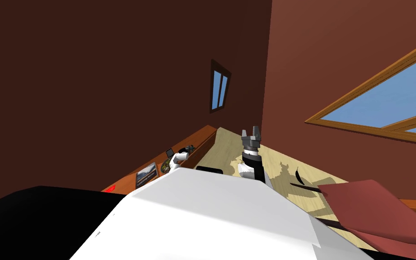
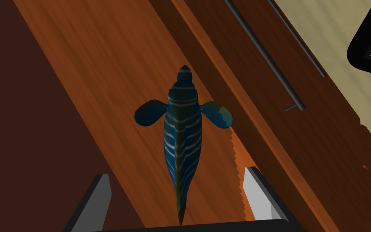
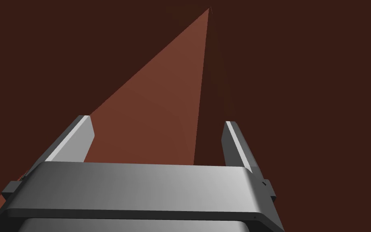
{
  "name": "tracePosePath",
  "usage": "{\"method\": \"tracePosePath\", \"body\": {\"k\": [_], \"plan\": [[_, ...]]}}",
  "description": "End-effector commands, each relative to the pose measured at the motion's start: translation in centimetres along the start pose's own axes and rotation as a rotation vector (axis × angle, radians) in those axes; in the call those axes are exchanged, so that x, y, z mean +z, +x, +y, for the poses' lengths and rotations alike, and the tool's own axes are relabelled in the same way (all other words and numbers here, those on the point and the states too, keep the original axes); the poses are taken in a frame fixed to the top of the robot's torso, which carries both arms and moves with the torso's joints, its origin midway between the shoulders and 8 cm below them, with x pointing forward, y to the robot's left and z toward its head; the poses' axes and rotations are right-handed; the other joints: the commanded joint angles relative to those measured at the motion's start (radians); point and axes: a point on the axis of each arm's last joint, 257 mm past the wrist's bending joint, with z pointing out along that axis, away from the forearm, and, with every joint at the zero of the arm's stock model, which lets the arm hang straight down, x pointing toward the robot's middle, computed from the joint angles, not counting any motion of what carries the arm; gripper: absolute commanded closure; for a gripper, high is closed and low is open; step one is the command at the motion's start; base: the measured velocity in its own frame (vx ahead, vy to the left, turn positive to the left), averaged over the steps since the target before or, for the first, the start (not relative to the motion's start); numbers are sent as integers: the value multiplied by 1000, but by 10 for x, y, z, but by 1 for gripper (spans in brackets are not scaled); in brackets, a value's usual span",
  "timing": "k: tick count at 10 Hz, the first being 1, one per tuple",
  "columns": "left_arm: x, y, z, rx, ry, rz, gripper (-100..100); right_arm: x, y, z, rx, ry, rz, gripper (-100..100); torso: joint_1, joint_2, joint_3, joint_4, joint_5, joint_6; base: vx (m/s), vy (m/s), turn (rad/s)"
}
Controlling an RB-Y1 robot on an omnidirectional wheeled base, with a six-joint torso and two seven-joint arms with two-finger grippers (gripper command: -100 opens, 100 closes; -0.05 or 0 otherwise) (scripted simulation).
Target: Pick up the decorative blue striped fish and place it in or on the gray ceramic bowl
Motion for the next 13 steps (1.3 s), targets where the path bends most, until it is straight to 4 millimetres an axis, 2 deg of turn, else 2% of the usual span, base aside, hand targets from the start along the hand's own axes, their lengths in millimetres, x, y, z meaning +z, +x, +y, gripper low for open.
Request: {"method": "tracePosePath", "body": {"k": [1,3,4,5,9,10,13], "plan": [[3,10,11,-39,-40,15,-100,0,0,0,0,0,0,0,0,0,0,0,0,0,44,87,-63],[5,12,10,-44,-41,17,-100,0,0,0,0,0,0,0,2,-1,0,0,0,0,31,73,-30],[5,12,10,-46,-44,18,0,0,0,0,0,0,0,0,-1,1,0,0,0,0,4,9,1],[9,13,14,-45,-43,18,-100,0,0,0,0,0,0,0,-3,2,1,0,-1,0,20,12,10],[15,14,20,-43,-44,19,-100,0,0,0,0,0,0,0,-4,0,0,0,-1,0,32,7,6],[15,15,20,-43,-42,19,100,0,0,0,0,0,0,0,-4,1,0,0,-1,0,0,0,0],[15,15,20,-43,-42,19,100,0,0,0,0,0,0,0,-5,2,1,0,-1,0,0,0,0]]}}
